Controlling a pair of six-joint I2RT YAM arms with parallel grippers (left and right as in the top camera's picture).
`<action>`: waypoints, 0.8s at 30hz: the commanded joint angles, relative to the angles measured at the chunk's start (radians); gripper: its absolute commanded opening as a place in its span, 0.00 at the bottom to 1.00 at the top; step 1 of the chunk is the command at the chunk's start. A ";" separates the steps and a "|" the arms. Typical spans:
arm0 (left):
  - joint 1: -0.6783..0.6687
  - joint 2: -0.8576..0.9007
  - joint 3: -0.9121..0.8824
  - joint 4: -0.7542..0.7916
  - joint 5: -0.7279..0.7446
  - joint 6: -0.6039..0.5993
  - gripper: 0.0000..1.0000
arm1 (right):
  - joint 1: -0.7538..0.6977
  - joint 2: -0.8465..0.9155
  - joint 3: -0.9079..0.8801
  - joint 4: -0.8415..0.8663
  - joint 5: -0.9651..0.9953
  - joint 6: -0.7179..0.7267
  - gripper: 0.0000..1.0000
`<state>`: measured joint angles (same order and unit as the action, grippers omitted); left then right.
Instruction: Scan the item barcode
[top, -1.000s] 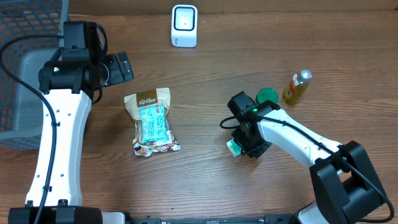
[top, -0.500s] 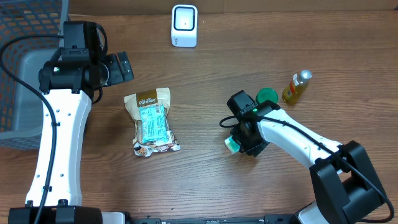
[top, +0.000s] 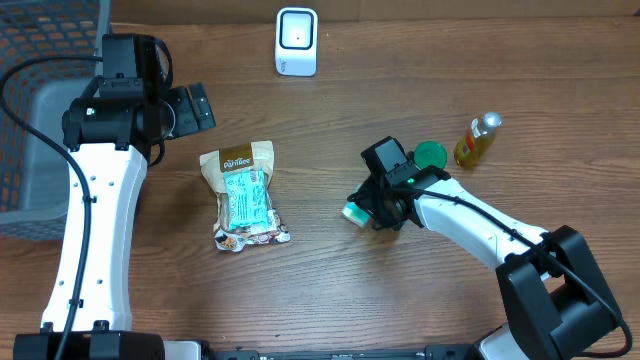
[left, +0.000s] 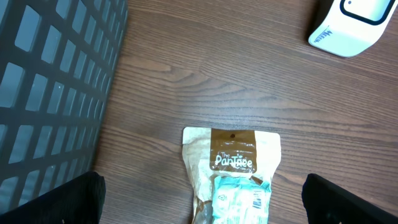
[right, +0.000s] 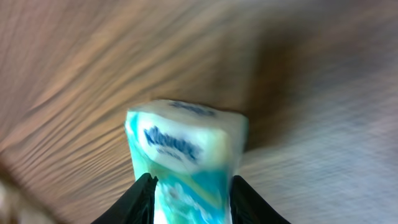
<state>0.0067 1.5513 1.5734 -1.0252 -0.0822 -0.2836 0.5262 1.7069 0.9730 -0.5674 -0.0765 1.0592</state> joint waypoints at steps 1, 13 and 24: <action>-0.001 0.003 0.011 0.001 0.005 0.018 1.00 | 0.003 0.002 -0.008 0.010 -0.054 -0.152 0.36; -0.001 0.003 0.011 0.001 0.005 0.018 1.00 | 0.003 0.002 -0.008 -0.013 -0.040 -0.150 0.37; -0.001 0.003 0.011 0.001 0.005 0.018 0.99 | 0.003 0.006 -0.008 -0.008 0.049 -0.113 0.38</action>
<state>0.0067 1.5513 1.5734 -1.0252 -0.0818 -0.2836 0.5259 1.7069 0.9722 -0.5808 -0.0547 0.9386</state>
